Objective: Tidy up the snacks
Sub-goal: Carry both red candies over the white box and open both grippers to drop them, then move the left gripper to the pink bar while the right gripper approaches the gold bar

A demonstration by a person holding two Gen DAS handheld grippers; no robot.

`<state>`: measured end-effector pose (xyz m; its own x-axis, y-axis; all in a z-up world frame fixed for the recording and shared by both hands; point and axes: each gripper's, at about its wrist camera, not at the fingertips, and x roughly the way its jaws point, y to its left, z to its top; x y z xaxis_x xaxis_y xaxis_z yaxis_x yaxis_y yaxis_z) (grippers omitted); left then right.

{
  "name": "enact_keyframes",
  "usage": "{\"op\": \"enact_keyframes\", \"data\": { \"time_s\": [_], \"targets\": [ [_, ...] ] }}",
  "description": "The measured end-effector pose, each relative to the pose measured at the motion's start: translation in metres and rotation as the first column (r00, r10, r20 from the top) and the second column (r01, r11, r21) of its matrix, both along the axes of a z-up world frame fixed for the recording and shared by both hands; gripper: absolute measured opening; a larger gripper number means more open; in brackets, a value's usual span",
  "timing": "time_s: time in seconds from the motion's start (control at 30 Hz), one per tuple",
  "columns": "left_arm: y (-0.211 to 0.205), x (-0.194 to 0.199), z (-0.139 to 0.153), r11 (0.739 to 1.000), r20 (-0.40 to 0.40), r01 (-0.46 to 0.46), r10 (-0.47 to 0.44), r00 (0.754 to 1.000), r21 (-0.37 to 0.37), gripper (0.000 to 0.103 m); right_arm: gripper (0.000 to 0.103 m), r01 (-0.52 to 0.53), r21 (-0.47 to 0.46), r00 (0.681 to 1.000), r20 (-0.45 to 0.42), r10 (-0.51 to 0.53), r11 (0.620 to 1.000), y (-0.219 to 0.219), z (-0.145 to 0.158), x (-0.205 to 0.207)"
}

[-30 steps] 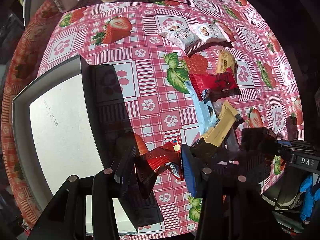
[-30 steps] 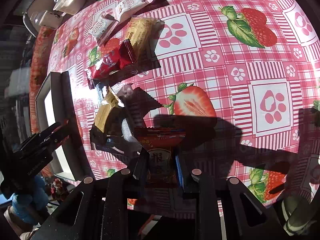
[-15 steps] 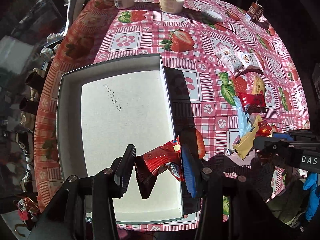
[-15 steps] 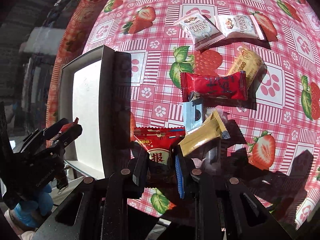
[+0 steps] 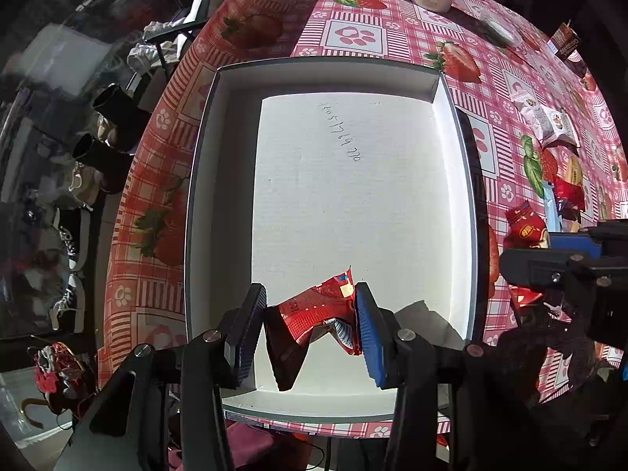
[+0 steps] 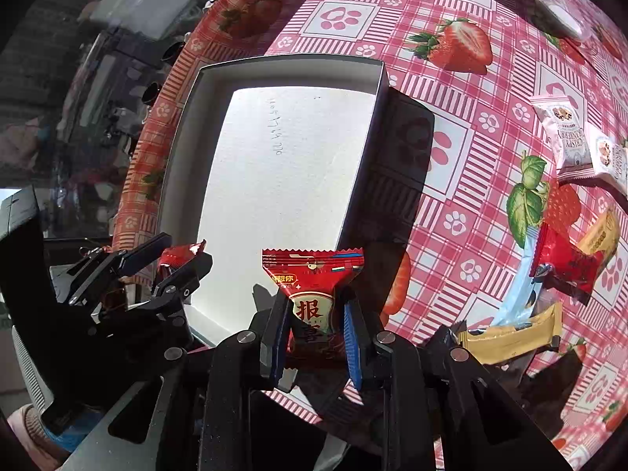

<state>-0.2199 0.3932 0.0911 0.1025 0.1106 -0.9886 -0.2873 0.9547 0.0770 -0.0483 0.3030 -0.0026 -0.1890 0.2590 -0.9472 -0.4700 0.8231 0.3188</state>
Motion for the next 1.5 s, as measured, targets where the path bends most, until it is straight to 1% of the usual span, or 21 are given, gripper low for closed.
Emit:
{"op": "enact_keyframes", "data": {
  "time_s": [0.13, 0.4, 0.53, 0.67, 0.73, 0.77, 0.8, 0.83, 0.87, 0.9, 1.0, 1.03, 1.07, 1.1, 1.13, 1.5],
  "targets": [
    [0.007, -0.008, -0.007, 1.000, -0.016, -0.010, 0.010, 1.000, -0.001, 0.049, 0.026, -0.038, -0.016, 0.999, -0.005, 0.038, 0.999, 0.017, -0.007, -0.005],
    [0.011, -0.020, -0.016, 1.000, -0.037, -0.025, 0.025, 0.999, -0.004, 0.050, 0.026, -0.082, -0.056, 0.997, -0.018, 0.081, 0.995, 0.028, -0.022, -0.007],
    [0.010, -0.022, -0.017, 1.000, -0.042, -0.021, 0.021, 0.999, 0.001, 0.052, 0.026, -0.095, -0.064, 0.995, -0.019, 0.094, 0.993, 0.026, -0.022, -0.007],
    [0.011, -0.021, -0.017, 1.000, -0.034, -0.020, 0.020, 0.999, 0.016, 0.052, 0.026, -0.106, -0.075, 0.994, -0.019, 0.105, 0.991, 0.039, -0.028, -0.008],
    [0.009, -0.020, -0.017, 1.000, -0.038, -0.019, 0.020, 0.999, 0.025, 0.055, 0.028, -0.107, -0.079, 0.994, -0.022, 0.106, 0.991, 0.040, -0.031, -0.009],
    [0.008, -0.019, -0.016, 0.999, -0.039, -0.017, 0.018, 0.999, 0.029, 0.057, 0.030, -0.106, -0.082, 0.994, -0.021, 0.104, 0.991, 0.040, -0.031, -0.008],
    [0.008, -0.018, -0.015, 0.999, -0.039, -0.017, 0.018, 0.999, 0.034, 0.062, 0.044, -0.105, -0.085, 0.994, -0.017, 0.104, 0.991, 0.040, -0.032, -0.008],
    [0.007, -0.018, -0.015, 0.999, -0.035, -0.017, 0.018, 0.999, 0.038, 0.065, 0.066, -0.102, -0.087, 0.995, -0.009, 0.102, 0.991, 0.039, -0.031, -0.008],
    [0.007, -0.018, -0.013, 0.999, -0.032, -0.017, 0.018, 0.999, 0.041, 0.067, 0.073, -0.099, -0.086, 0.995, 0.001, 0.099, 0.991, 0.037, -0.031, -0.006],
    [0.006, -0.018, -0.012, 0.999, -0.029, -0.016, 0.018, 0.999, 0.044, 0.069, 0.075, -0.093, -0.086, 0.996, 0.006, 0.094, 0.992, 0.034, -0.031, -0.004],
    [0.002, -0.018, -0.010, 0.998, -0.027, -0.005, 0.007, 1.000, 0.055, 0.071, 0.075, -0.079, -0.098, 0.997, 0.004, 0.080, 0.992, 0.026, -0.037, 0.001],
    [0.001, -0.018, -0.009, 0.998, -0.028, 0.000, 0.002, 1.000, 0.058, 0.072, 0.078, -0.071, -0.101, 0.997, 0.006, 0.072, 0.992, 0.024, -0.037, 0.002],
    [0.000, -0.017, -0.008, 0.998, -0.028, 0.004, -0.002, 1.000, 0.061, 0.072, 0.084, -0.061, -0.105, 0.998, 0.010, 0.063, 0.993, 0.021, -0.037, 0.004],
    [-0.002, -0.017, -0.007, 0.998, -0.027, 0.007, -0.006, 1.000, 0.063, 0.072, 0.097, -0.051, -0.109, 0.998, 0.017, 0.053, 0.993, 0.017, -0.036, 0.005],
    [-0.005, -0.017, -0.006, 0.998, -0.026, 0.010, -0.008, 1.000, 0.064, 0.072, 0.102, -0.039, -0.105, 0.999, 0.027, 0.042, 0.994, 0.013, -0.036, 0.007],
    [-0.027, -0.013, 0.006, 0.994, -0.019, 0.057, -0.056, 0.998, 0.088, 0.075, 0.102, 0.037, -0.107, 0.999, 0.028, -0.034, 0.994, -0.022, -0.032, 0.018]
  ]
}}
